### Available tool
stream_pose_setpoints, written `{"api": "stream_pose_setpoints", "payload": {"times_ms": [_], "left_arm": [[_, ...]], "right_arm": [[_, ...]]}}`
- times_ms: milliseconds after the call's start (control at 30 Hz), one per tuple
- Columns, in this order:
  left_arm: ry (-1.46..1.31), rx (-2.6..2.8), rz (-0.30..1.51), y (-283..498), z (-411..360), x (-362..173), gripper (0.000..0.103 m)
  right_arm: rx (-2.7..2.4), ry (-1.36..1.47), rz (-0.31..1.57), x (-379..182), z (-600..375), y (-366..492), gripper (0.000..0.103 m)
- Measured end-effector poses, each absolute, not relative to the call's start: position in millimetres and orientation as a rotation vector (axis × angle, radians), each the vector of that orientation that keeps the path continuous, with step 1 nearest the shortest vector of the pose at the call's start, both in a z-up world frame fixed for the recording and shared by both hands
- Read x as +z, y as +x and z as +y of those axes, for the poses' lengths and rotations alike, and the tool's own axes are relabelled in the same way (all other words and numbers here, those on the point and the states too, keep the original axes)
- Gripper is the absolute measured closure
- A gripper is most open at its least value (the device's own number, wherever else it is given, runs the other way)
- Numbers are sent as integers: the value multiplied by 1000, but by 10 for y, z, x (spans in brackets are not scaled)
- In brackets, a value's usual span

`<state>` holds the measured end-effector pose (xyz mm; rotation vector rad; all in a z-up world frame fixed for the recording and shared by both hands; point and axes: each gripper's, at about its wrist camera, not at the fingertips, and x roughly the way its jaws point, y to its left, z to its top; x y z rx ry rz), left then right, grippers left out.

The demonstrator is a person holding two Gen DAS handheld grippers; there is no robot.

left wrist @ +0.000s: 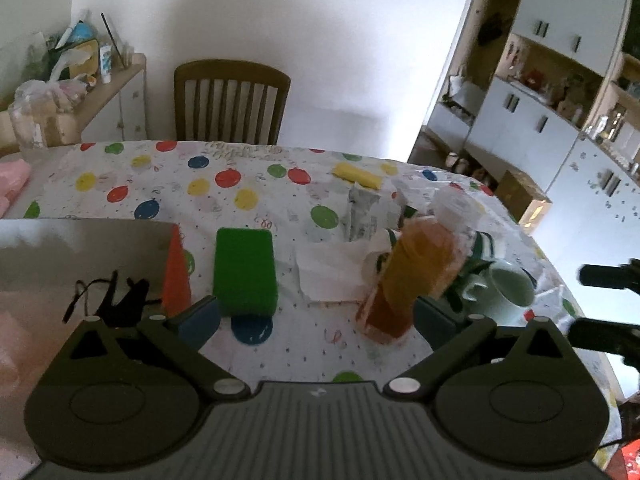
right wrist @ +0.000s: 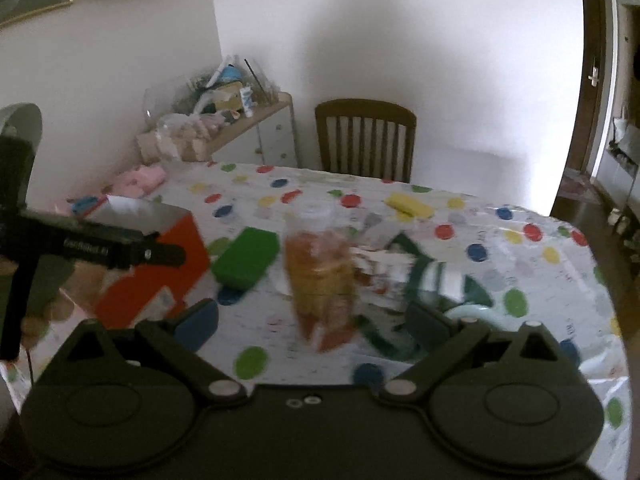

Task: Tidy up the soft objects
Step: 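Grasp the green sponge with the left gripper while the right gripper grasps the Christmas-print cloth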

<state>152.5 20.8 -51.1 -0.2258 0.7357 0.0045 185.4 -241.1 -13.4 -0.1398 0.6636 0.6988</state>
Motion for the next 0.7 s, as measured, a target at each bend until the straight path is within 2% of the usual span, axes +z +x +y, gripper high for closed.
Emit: {"api": "stream_pose_setpoints", "payload": {"times_ms": [233, 433, 500, 700], "left_arm": [[-185, 71, 766, 2030, 210, -641, 0], [-168, 125, 826, 2411, 338, -789, 0], [-174, 135, 844, 2534, 373, -841, 0], [-177, 146, 889, 2900, 415, -970, 0]], "right_arm": [[707, -252, 647, -193, -2593, 2142, 7], [729, -348, 639, -269, -2600, 2342, 15], [737, -374, 637, -295, -2582, 2405, 21], [768, -442, 631, -359, -2471, 2622, 25]]}}
